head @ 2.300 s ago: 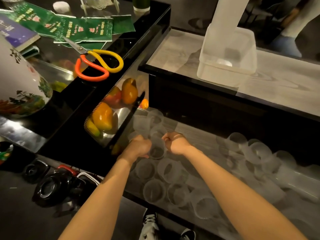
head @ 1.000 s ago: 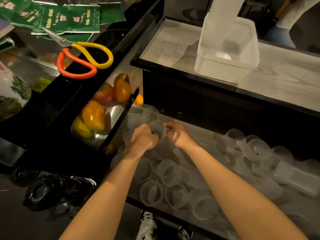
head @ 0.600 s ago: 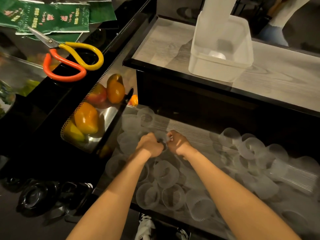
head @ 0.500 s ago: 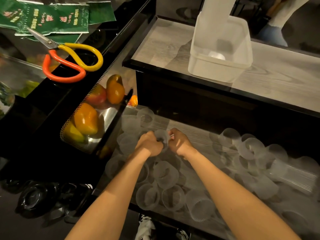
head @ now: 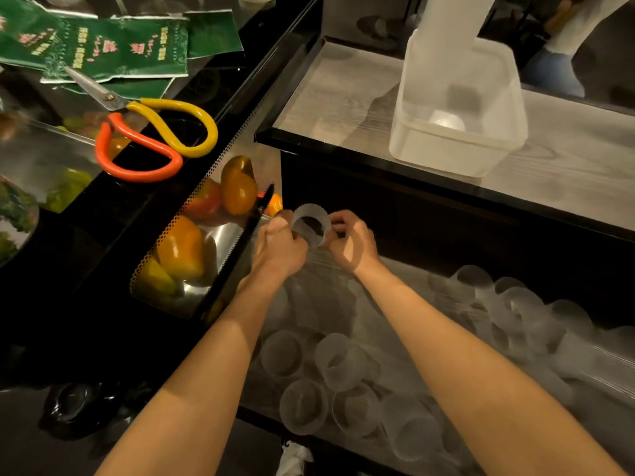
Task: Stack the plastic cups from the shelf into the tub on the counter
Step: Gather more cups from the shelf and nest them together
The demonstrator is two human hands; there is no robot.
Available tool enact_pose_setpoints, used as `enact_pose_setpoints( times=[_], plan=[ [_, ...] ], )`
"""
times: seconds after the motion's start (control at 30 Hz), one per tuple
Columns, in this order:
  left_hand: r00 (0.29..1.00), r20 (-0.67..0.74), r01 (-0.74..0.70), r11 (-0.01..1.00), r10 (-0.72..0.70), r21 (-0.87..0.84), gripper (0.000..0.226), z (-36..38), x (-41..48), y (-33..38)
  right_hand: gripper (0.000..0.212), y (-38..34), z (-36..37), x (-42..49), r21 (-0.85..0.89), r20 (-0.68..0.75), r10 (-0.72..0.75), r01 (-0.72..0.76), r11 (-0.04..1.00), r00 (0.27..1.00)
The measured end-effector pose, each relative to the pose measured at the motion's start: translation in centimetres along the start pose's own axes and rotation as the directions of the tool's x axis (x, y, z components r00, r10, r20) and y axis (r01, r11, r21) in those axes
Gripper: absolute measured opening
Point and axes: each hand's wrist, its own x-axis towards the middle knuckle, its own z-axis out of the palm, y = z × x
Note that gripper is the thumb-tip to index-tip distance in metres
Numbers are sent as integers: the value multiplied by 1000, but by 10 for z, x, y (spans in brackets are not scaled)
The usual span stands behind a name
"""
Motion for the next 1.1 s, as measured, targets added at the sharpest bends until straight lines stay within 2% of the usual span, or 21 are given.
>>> enact_pose_setpoints(
  times=[0.1, 0.2, 0.33, 0.53, 0.7, 0.87, 1.0, 1.1],
  plan=[
    [999, 49, -16, 999, 15, 32, 44, -4, 12, -8, 36, 0, 9, 3, 35, 70, 26, -29, 999, 997],
    [995, 87, -49, 998, 44, 50, 38, -4, 20, -16, 49, 4, 17, 8, 67, 149, 65, -76, 995, 987],
    [991, 135, -40, 992, 24, 116, 40, 1, 27, -23, 61, 14, 24, 12, 9, 223, 118, -123, 992, 968],
    [973, 229, -41, 974, -11, 221, 35, 14, 28, -28, 49, 33, 24, 13, -77, 225, 197, -184, 980, 954],
    [985, 171, -50, 958, 2, 281, 32, 19, 30, -29, 25, 45, 24, 9, -189, 204, 211, -173, 967, 956],
    [999, 39, -30, 951, 18, 307, 24, 13, 29, -27, 43, 47, 26, 1, -214, 190, 237, -196, 957, 953],
    [994, -98, -24, 969, 50, 245, 14, 7, 30, -23, 31, 48, 18, 2, -174, 122, 196, -174, 969, 973],
    [973, -213, -73, 995, 87, 69, 18, 0, 26, -16, 23, 45, 14, 4, -82, 61, 176, -171, 982, 983]
  ],
)
